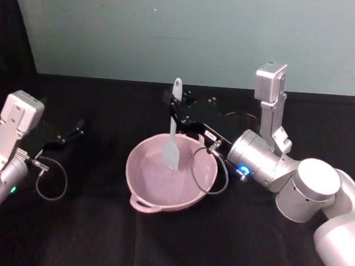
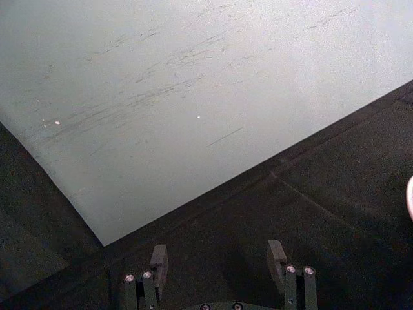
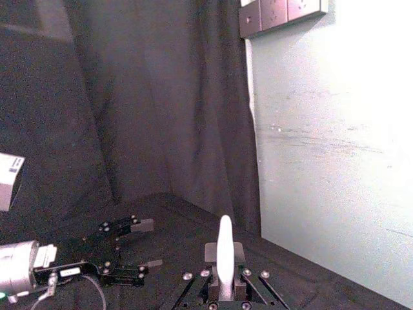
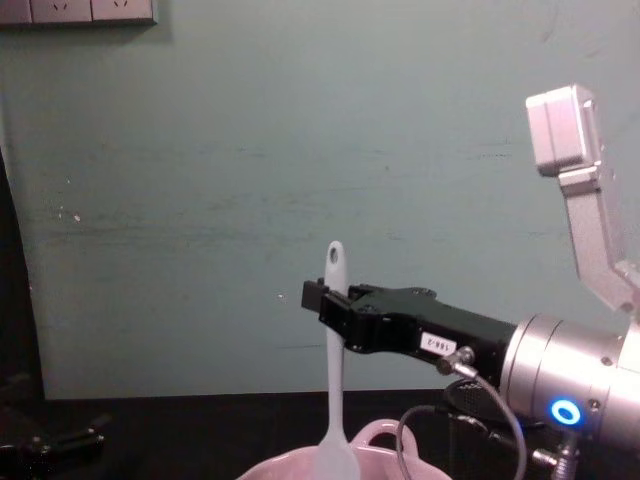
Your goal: Use the one hand to pick up the spoon and stir the clear water in the bowl.
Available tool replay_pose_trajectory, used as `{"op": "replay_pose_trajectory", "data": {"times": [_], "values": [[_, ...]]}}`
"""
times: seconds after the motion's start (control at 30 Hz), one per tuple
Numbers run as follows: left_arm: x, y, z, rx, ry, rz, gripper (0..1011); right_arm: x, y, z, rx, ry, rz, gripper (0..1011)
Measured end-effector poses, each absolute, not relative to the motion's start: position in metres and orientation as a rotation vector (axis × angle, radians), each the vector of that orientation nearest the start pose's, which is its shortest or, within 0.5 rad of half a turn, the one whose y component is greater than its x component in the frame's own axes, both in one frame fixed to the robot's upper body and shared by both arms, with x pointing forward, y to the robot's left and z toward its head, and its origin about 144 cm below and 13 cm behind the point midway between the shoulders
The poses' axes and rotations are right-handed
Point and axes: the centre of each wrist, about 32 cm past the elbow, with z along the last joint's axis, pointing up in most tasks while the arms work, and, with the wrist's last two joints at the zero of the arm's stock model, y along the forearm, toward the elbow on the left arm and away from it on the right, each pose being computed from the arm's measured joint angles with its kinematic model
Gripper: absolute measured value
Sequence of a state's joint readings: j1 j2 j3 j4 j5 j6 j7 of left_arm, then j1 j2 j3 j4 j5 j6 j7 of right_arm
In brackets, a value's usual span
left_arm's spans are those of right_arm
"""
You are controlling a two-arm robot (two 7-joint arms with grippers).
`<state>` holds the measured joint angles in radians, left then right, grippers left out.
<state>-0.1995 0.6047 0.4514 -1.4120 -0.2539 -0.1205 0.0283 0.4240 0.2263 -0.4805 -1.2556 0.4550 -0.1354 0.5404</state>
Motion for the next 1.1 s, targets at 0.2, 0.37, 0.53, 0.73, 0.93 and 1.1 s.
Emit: {"op": "replay_pose_trajectory", "data": {"times": [0.2,0.37,0.53,0.73,0.93,1.1], "values": [[0.489,0.310,1.140,0.304,-0.285,1.248,1011,0.552,-0.185,1.185,0.152,-0.039,-0.672,117],[0.489,0.310,1.140,0.304,-0.285,1.248,1011,0.548,-0.191,1.197,0.167,-0.030,-0.678,117],[0.489,0.310,1.140,0.305,-0.285,1.248,1011,0.547,-0.197,1.210,0.173,-0.025,-0.696,116],[0.489,0.310,1.140,0.304,-0.285,1.248,1011,0.546,-0.203,1.223,0.185,-0.034,-0.719,116],[0.489,0.310,1.140,0.304,-0.285,1.248,1011,0.548,-0.210,1.234,0.210,-0.035,-0.751,116],[0.489,0.310,1.140,0.305,-0.285,1.248,1011,0.549,-0.221,1.243,0.238,-0.033,-0.795,116]]}}
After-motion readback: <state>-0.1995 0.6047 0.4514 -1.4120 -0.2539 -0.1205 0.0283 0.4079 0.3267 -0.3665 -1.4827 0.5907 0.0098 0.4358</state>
